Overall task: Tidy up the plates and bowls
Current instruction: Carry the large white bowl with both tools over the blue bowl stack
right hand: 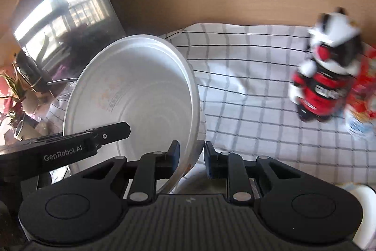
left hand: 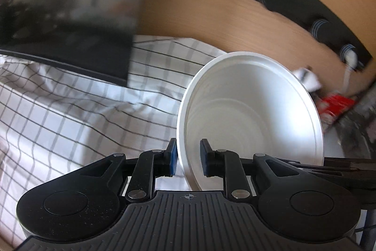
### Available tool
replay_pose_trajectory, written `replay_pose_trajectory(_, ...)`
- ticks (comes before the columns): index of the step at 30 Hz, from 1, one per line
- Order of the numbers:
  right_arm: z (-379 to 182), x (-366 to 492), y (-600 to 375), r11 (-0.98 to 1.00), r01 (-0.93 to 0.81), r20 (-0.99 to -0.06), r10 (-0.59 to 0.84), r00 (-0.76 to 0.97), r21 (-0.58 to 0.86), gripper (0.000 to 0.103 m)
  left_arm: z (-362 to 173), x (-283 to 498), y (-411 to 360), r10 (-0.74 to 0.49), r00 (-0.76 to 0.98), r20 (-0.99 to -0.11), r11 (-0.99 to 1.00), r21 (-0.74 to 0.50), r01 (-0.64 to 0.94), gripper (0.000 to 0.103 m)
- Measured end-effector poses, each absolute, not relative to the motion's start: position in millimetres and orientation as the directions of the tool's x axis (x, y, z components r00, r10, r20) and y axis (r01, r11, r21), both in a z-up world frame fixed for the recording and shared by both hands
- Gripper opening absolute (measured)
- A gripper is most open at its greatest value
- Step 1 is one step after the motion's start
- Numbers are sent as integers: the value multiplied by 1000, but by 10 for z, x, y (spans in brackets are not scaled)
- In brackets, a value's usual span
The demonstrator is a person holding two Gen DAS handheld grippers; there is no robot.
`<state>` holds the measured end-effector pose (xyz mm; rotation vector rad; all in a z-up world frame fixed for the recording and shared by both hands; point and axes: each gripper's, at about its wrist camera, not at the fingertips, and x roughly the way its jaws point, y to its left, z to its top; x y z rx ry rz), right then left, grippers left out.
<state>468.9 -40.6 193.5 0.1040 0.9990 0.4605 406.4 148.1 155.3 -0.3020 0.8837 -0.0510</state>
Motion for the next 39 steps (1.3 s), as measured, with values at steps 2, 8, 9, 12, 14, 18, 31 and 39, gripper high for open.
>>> replay_pose_trajectory(2,1945,4547,-636,902,-322,-783,416,462,289,22,1592,3959,1278,-183,633,-752,956,-287,-63,22)
replay_pose_trajectory(8,2046,4174,-1333,921,-303,-751,379,541,246,23,1622,3726,577,-235,628,-742,955,-295,8,22)
replay_pose_trajectory(9,2052,4133,-1455,926,-293,-747,369,554,240,23,1607,3705,474,-246,618,-747,954,-300,18,22)
replay_pose_trajectory(12,2050,3993,-1863,941,-252,-737,335,587,227,23,1502,3678,110,-291,569,-769,949,-307,70,22)
replay_pose_trajectory(14,2042,3933,-2073,948,-221,-731,316,604,228,23,1439,3660,-119,-327,539,-776,939,-330,94,22)
replay_pose_trajectory(18,1967,3879,-2497,961,-152,-731,274,625,230,23,1274,3715,-511,-386,482,-787,920,-368,136,22)
replay_pose_trajectory(31,1431,3939,-3071,963,-2,-771,218,599,271,23,827,3924,-1057,-422,402,-813,906,-389,164,21)
replay_pose_trajectory(39,1234,4103,-3069,961,18,-795,217,566,276,23,703,4054,-1041,-429,400,-810,903,-394,170,21)
